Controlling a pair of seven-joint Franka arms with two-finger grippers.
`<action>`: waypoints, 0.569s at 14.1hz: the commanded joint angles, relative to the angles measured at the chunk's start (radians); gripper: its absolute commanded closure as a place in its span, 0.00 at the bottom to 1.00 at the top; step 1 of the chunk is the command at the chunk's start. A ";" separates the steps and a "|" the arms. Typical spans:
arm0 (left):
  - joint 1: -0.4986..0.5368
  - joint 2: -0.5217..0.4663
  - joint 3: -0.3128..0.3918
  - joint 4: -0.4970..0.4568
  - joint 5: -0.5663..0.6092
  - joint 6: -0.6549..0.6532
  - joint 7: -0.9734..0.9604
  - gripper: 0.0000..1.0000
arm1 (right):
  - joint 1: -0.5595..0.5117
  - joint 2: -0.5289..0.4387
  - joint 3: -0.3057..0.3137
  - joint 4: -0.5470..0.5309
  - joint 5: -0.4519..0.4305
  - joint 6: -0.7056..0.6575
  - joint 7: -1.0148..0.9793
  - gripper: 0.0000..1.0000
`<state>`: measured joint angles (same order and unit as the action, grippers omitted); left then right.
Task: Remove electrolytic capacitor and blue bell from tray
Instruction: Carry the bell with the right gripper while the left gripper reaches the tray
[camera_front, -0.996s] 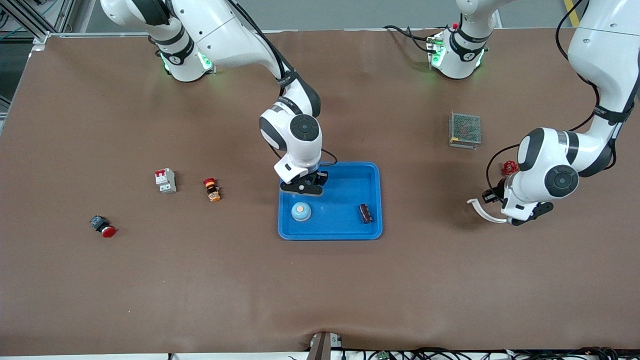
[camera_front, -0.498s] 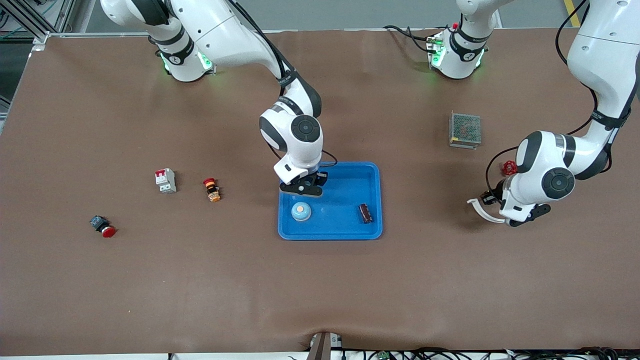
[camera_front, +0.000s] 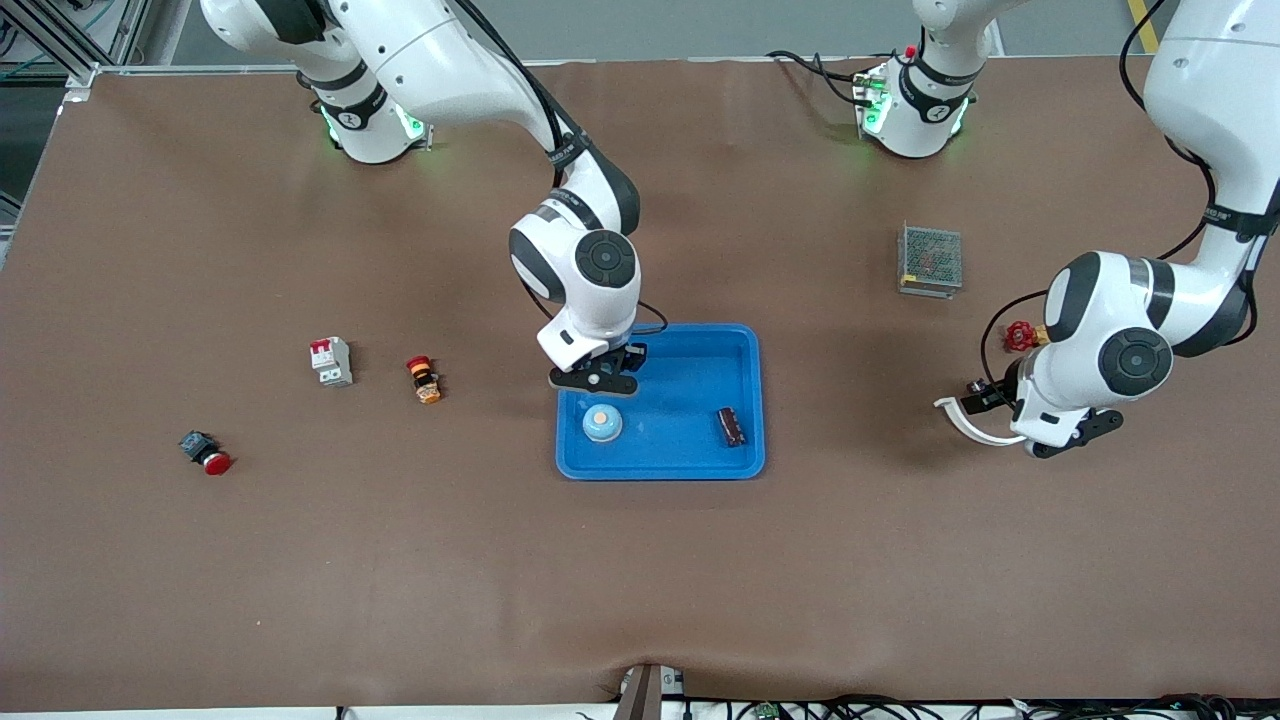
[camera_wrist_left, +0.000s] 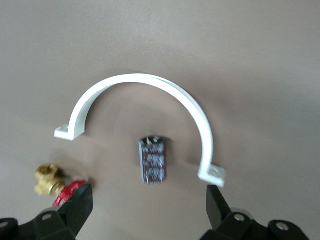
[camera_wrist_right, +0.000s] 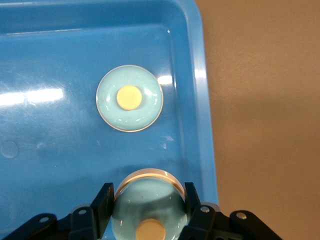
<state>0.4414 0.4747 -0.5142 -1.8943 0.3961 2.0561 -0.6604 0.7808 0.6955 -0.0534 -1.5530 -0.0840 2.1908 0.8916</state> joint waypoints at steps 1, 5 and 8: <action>0.002 -0.014 -0.067 0.078 0.003 -0.118 -0.021 0.00 | -0.031 -0.043 0.010 -0.004 -0.010 -0.052 -0.045 1.00; -0.009 0.001 -0.142 0.136 0.001 -0.128 -0.083 0.00 | -0.080 -0.093 0.010 -0.012 -0.008 -0.130 -0.161 1.00; -0.078 0.033 -0.148 0.199 -0.039 -0.128 -0.126 0.00 | -0.118 -0.119 0.010 -0.030 -0.010 -0.144 -0.239 1.00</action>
<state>0.4065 0.4703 -0.6572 -1.7588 0.3832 1.9527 -0.7516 0.6941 0.6116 -0.0563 -1.5526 -0.0840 2.0580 0.7036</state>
